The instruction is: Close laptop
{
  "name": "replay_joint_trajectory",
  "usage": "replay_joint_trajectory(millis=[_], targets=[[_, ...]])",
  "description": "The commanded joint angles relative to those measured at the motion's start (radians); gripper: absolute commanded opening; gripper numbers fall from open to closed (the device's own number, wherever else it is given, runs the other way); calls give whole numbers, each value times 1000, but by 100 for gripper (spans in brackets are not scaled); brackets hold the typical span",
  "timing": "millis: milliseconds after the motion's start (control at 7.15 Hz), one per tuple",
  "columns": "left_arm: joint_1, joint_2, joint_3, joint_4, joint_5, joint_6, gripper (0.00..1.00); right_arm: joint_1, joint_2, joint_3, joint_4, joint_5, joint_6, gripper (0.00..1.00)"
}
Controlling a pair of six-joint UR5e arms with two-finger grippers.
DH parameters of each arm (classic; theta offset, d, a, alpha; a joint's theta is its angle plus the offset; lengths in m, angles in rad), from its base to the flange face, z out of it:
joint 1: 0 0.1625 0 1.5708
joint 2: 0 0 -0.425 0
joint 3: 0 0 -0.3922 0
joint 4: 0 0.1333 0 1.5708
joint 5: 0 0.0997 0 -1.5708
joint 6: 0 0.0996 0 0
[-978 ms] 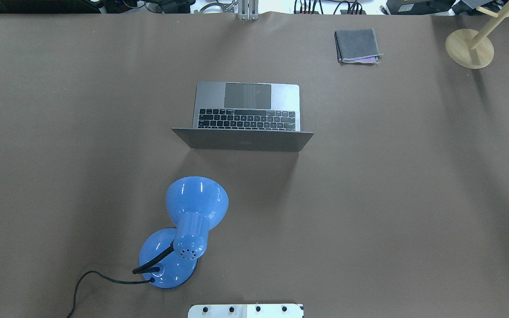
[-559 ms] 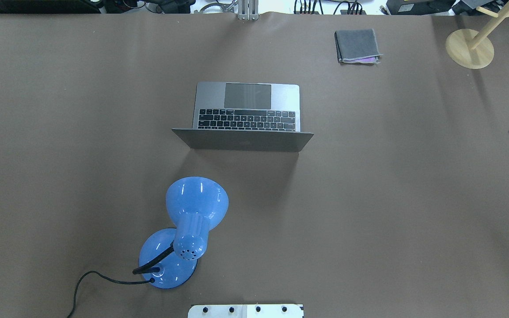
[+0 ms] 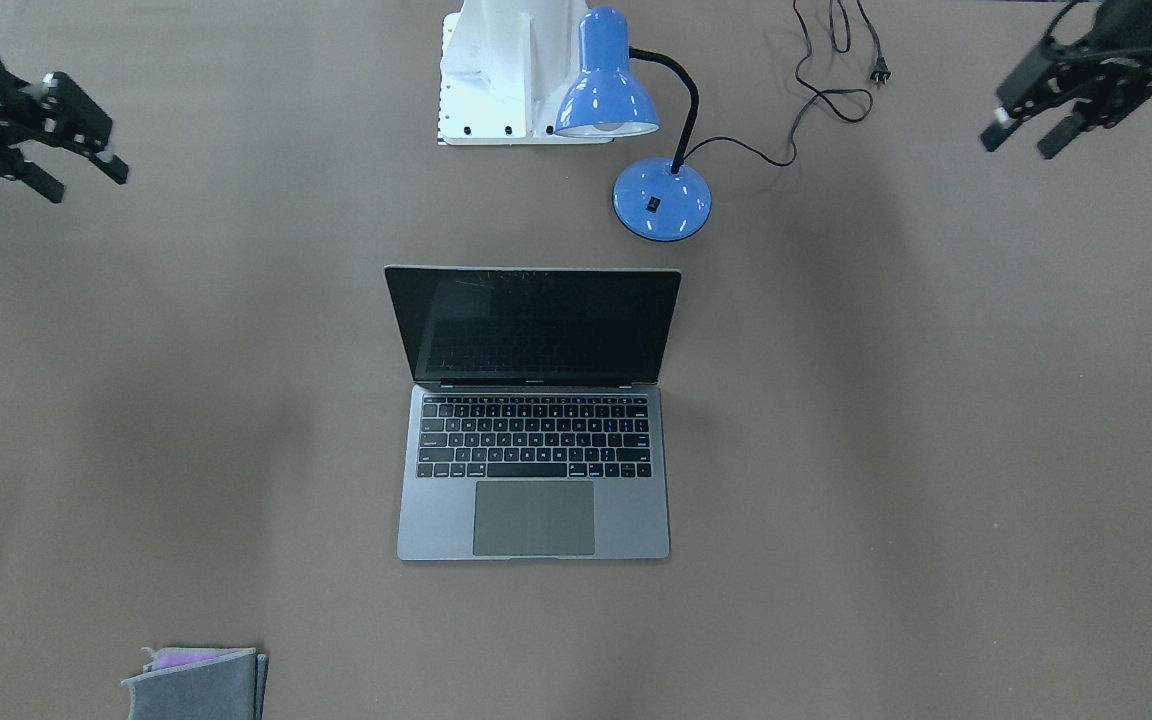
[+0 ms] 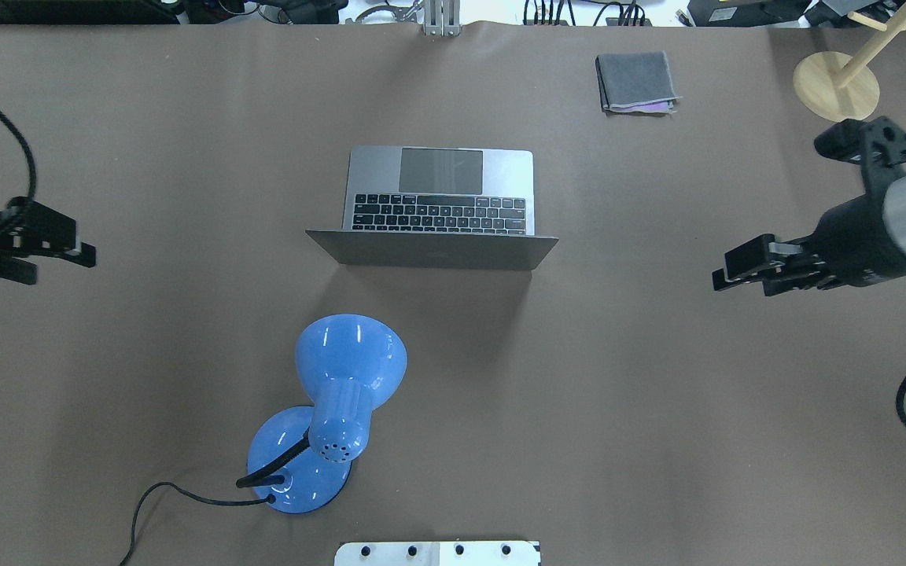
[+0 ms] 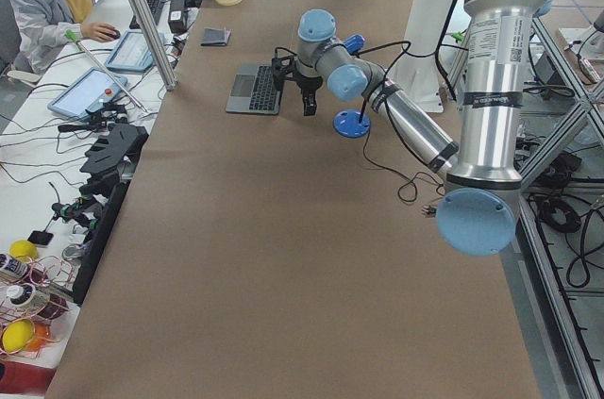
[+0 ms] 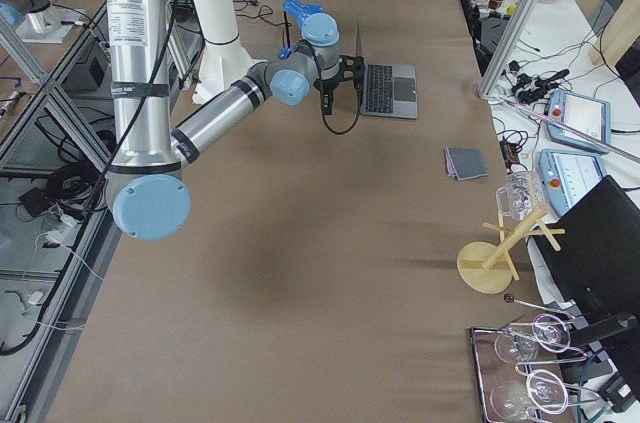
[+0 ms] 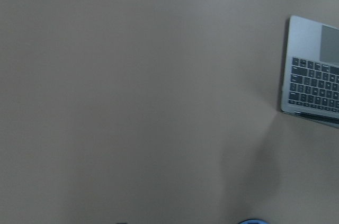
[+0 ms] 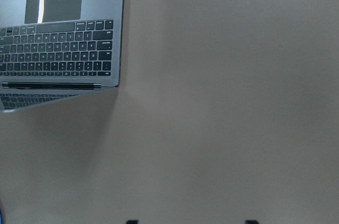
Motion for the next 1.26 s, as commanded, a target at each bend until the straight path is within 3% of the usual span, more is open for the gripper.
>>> replay_joint_trajectory(millis=[0,280,419,559,1118], targets=[[151,-74,4,8,77,-159,1,-107,52,-3,2,-70,79,5],[211,-187,32,77,83,-187,0,-140,97,-21,-1,-70,85,0],[237,-314,92,175,102,-187,0,-155,147,-55,-1,-70,138,0],[267,-372,140,194,172,-185,0,-158,199,-96,-1,-72,163,0],[293,-459,247,185,250,-172,0,-181,307,-188,-1,-110,226,0]])
